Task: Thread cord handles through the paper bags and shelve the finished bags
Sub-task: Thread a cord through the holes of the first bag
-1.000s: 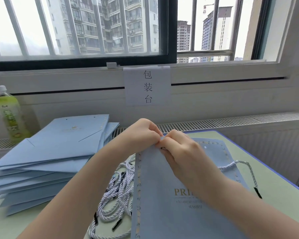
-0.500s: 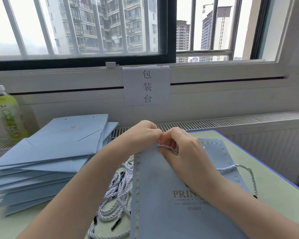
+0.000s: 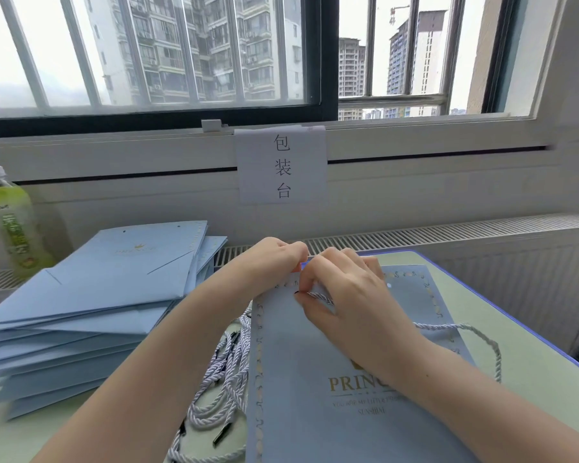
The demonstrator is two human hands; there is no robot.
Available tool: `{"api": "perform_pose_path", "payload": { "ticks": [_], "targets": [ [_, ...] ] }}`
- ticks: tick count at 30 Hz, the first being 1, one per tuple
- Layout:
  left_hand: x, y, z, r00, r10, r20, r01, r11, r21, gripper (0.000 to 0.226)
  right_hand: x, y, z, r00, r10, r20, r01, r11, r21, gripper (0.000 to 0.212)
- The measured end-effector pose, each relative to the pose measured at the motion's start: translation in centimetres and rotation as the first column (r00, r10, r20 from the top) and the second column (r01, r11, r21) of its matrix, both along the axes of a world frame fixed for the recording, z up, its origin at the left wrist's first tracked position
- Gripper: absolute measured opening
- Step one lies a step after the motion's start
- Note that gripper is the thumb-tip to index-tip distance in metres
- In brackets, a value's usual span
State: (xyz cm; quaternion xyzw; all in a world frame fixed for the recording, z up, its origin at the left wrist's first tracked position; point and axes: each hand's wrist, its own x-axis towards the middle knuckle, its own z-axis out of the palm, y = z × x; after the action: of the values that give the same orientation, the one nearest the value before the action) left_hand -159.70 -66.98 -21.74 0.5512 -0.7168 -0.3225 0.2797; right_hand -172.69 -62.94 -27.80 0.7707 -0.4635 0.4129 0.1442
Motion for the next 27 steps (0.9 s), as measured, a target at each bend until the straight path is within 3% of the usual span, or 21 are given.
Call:
{"api": "perform_pose_path", "payload": {
  "ticks": [5,12,16,20,27],
  "targets": [
    [0.2,0.0,-0.3,0.998,0.045,0.033,-0.046,0.999,0.004,0.05,0.1,-0.3,-0.3,0.996,0.09,0.019,-0.09,0.996,-0.007,0.016],
    [0.0,0.1,-0.7,0.992,0.042,0.115,-0.035,0.998,-0.059,0.043,-0.4,-0.7,-0.4,0.998,0.068,-0.015,-0.068,0.997,-0.02,0.021],
    [0.3,0.0,-0.5,0.998,0.037,0.046,-0.037,0.999,-0.005,0.038,-0.3,-0.3,-0.3,0.99,0.128,0.054,-0.132,0.988,0.074,0.016],
    [0.7,-0.2,-0.4,0.999,0.035,-0.039,-0.035,0.999,0.015,0.05,-0.3,0.0,0.1,0.979,0.172,0.11,-0.181,0.98,0.079,0.014],
    [0.8,-0.5,-0.7,0.999,0.005,0.047,-0.003,0.999,-0.039,0.044,-0.9,-0.4,0.0,0.999,0.051,-0.017,-0.051,0.998,-0.032,0.024]
  ]
}}
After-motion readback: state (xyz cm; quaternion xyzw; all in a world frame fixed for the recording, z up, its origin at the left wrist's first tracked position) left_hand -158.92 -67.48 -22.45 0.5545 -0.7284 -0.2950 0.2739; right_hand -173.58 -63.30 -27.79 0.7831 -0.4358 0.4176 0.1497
